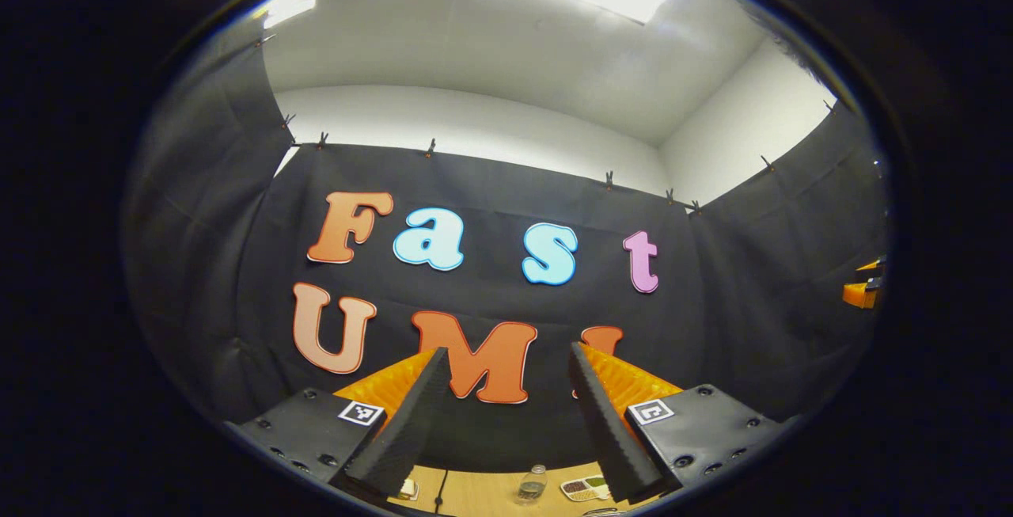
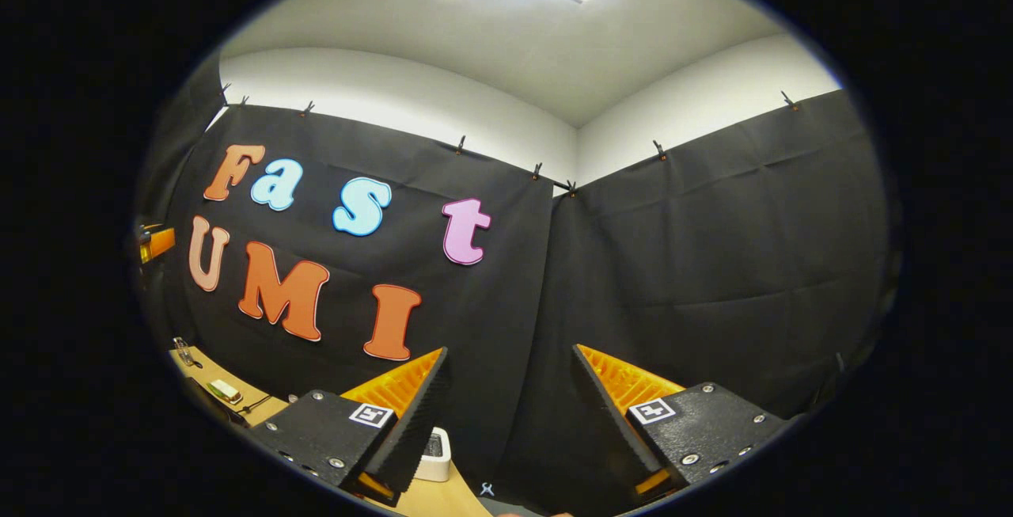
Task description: First push the handle of the pot to place it horizontally, then grasp the pot with both hands and set it on the induction cooktop.
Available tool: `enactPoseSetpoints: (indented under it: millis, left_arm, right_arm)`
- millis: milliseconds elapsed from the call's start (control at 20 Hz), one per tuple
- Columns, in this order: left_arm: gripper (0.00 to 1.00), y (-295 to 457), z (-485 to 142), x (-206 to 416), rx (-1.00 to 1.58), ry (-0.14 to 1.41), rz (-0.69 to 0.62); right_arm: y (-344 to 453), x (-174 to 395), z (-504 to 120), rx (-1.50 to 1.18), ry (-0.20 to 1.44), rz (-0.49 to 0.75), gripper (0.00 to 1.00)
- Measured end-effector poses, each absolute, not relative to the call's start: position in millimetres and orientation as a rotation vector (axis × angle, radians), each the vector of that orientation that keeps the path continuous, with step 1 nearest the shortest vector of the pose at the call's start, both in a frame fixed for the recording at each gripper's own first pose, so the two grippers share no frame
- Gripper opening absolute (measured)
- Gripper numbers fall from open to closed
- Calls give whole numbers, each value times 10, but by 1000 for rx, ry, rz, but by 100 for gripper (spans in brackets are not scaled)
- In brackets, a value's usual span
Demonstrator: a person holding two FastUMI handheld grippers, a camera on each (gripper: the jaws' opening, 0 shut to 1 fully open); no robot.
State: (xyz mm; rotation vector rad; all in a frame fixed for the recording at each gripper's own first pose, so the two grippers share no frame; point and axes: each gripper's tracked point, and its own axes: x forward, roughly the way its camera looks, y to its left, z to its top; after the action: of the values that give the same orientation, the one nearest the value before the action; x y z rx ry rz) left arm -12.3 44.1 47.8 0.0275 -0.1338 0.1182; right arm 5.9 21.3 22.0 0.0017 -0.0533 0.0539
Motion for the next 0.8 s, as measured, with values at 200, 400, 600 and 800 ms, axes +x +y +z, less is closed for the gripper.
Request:
enactPoseSetpoints:
  millis: [200, 400, 600, 800]
  left_arm:
    - [97, 656, 535, -214, 51, -158, 183]
    - [97, 706, 342, -193, 60, -106, 201]
    - [96, 700, -58, -242, 56, -6, 203]
    - [96, 612, -520, -315, 40, 126, 200]
  right_arm:
    - [349, 52, 257, 11, -61, 84, 93]
    - [423, 71, 204, -2, -58, 99, 93]
    - [397, 58, 97, 5, -33, 100, 93]
    - [279, 48, -32, -2, -11, 84, 93]
